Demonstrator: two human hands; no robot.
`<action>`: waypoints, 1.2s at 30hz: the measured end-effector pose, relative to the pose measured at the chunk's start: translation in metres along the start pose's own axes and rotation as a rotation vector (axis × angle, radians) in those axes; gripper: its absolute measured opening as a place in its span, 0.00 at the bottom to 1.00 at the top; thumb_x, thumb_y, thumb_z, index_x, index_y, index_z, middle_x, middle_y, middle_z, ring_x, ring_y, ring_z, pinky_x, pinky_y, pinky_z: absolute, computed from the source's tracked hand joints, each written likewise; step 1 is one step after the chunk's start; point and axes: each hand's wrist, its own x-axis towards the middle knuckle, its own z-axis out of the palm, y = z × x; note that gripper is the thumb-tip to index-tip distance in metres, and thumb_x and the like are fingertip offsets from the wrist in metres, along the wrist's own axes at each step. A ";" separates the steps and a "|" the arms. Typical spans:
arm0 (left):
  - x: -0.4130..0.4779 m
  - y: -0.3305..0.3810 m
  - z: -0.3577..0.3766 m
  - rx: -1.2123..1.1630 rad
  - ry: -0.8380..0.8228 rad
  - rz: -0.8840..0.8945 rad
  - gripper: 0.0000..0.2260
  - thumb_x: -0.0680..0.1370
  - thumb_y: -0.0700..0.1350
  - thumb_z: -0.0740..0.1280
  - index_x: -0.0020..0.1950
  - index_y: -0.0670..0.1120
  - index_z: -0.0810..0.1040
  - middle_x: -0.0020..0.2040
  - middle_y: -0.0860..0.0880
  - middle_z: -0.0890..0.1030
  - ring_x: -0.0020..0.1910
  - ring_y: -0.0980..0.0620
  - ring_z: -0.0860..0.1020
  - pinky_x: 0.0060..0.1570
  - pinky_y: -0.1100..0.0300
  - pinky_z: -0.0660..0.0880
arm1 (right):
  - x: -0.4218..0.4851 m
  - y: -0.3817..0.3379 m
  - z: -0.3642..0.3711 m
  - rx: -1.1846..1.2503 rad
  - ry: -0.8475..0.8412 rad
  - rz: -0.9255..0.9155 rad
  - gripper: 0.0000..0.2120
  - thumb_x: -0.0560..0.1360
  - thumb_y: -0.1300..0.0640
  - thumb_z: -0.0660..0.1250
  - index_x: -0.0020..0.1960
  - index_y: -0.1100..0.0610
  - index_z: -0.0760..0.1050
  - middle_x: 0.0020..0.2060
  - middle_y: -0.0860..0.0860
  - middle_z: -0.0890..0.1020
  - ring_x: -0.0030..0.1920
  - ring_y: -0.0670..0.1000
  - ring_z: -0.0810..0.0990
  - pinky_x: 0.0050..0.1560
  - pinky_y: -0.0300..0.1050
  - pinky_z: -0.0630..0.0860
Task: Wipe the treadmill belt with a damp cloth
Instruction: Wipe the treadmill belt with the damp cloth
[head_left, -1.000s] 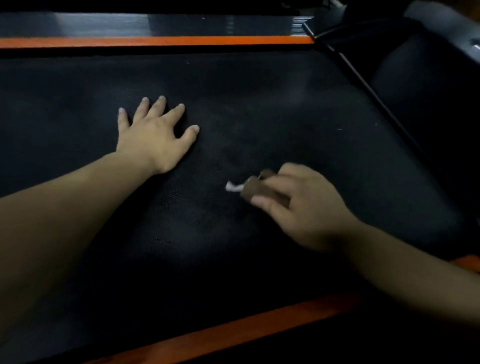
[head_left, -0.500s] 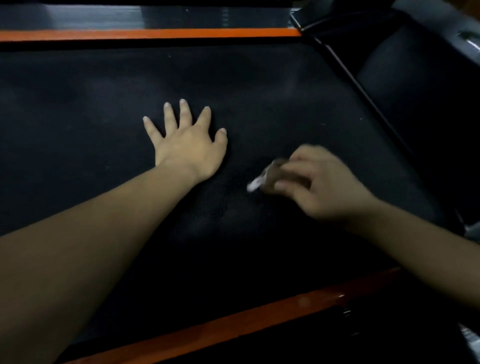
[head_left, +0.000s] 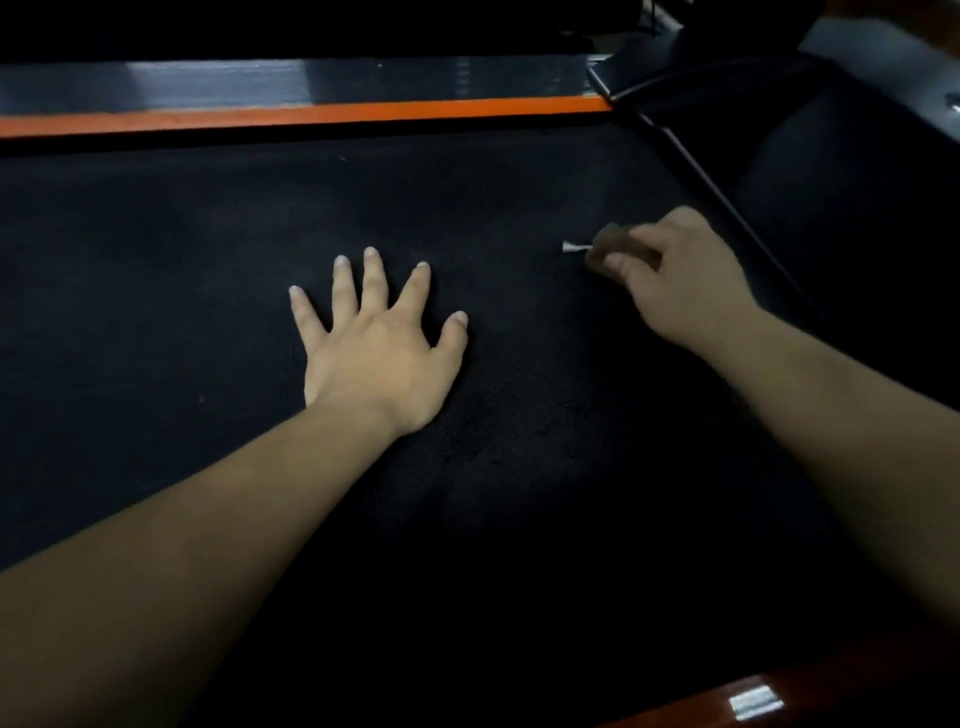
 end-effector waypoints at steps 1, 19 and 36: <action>-0.001 0.000 0.000 0.001 0.000 -0.002 0.32 0.81 0.68 0.44 0.83 0.58 0.48 0.84 0.46 0.42 0.82 0.44 0.37 0.76 0.34 0.34 | 0.005 -0.003 0.006 0.003 0.001 0.009 0.14 0.79 0.45 0.65 0.57 0.51 0.79 0.51 0.50 0.70 0.52 0.55 0.76 0.53 0.51 0.74; 0.021 0.025 0.000 -0.004 -0.043 -0.059 0.31 0.81 0.69 0.42 0.83 0.61 0.44 0.84 0.48 0.41 0.81 0.41 0.34 0.71 0.26 0.33 | 0.058 -0.023 0.029 0.108 -0.139 -0.288 0.13 0.77 0.45 0.68 0.60 0.46 0.80 0.52 0.48 0.71 0.50 0.49 0.74 0.53 0.46 0.72; 0.021 0.027 0.001 0.015 -0.002 -0.037 0.32 0.80 0.69 0.39 0.82 0.60 0.40 0.84 0.47 0.38 0.81 0.42 0.32 0.76 0.33 0.34 | 0.178 -0.009 0.060 0.054 0.031 -0.019 0.11 0.75 0.42 0.67 0.53 0.45 0.80 0.52 0.51 0.74 0.52 0.55 0.76 0.54 0.53 0.74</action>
